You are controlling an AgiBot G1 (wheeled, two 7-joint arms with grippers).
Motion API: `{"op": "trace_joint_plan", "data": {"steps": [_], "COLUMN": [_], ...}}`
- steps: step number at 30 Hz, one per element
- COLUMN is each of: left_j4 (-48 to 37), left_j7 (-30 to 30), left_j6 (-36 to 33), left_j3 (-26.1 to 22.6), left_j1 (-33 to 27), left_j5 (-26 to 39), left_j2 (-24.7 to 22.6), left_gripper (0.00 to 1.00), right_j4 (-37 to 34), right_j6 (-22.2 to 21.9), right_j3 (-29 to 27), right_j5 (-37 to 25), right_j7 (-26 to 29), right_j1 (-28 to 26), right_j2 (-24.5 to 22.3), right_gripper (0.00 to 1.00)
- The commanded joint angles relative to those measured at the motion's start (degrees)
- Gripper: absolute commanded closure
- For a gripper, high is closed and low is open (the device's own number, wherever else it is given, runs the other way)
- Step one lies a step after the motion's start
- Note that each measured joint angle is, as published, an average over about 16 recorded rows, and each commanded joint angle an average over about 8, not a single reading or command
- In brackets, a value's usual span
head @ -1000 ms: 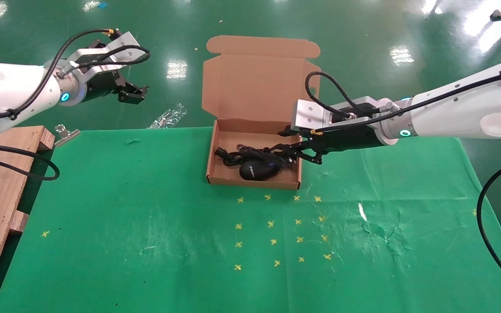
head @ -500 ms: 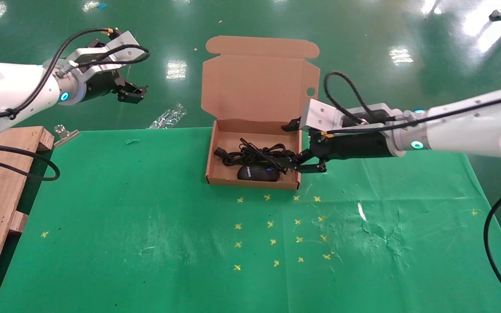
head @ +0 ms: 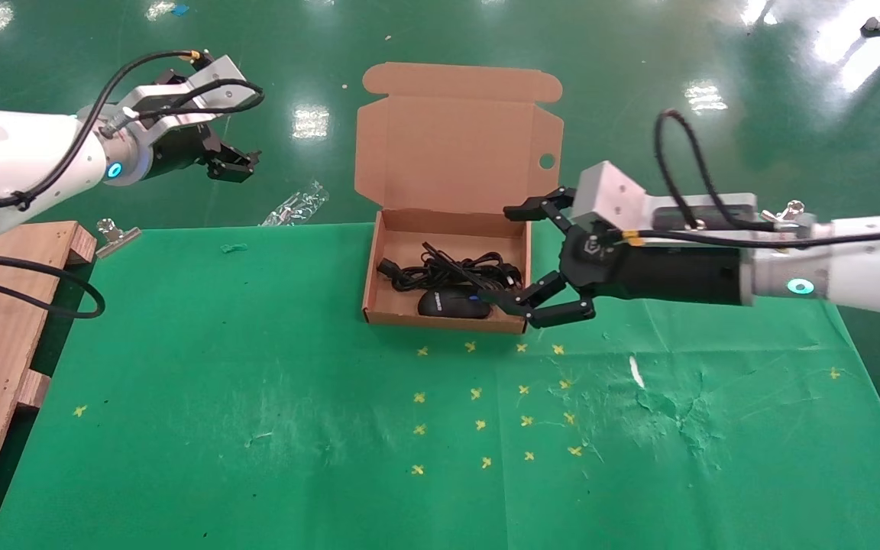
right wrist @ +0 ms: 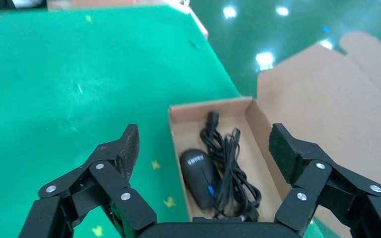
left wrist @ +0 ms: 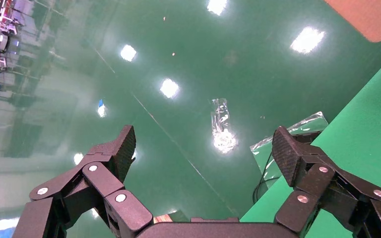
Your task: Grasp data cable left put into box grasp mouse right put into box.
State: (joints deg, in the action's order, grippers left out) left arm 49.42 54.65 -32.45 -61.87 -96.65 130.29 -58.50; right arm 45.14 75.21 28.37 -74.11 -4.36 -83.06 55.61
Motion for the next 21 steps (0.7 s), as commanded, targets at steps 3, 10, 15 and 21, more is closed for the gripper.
{"op": "trace_joint_plan", "data": {"steps": [3,10,15,21], "left_j4": [0.0,0.24,1.62,4.04], "left_j7": [0.0,-0.44,-2.98,-7.36], "left_j6": [0.0,-0.52,-3.57,-8.89], "left_j3": [0.0,0.46,3.11,7.68], "left_j1": [0.0,0.36,2.39,5.89], "left_j5": [0.0,-0.88,-6.0,-14.82], "left_j2": [0.0,0.24,1.6,3.94], "left_gripper": [0.0,0.0,0.0,0.0], "right_j4": [3.13,8.64,12.55,17.25], "right_j6": [1.15,3.18,4.63,6.36], "right_j3": [-1.36,-3.75,-5.45,-7.49], "right_j5": [3.55,9.79,14.23,19.56], "right_j7": [1.66,4.59,6.67,9.17], "right_j1": [2.37,6.53,9.49,13.04], "right_j2": [-2.27,-6.25,-9.09,-12.49], "right_gripper": [0.0,0.0,0.0,0.0]}}
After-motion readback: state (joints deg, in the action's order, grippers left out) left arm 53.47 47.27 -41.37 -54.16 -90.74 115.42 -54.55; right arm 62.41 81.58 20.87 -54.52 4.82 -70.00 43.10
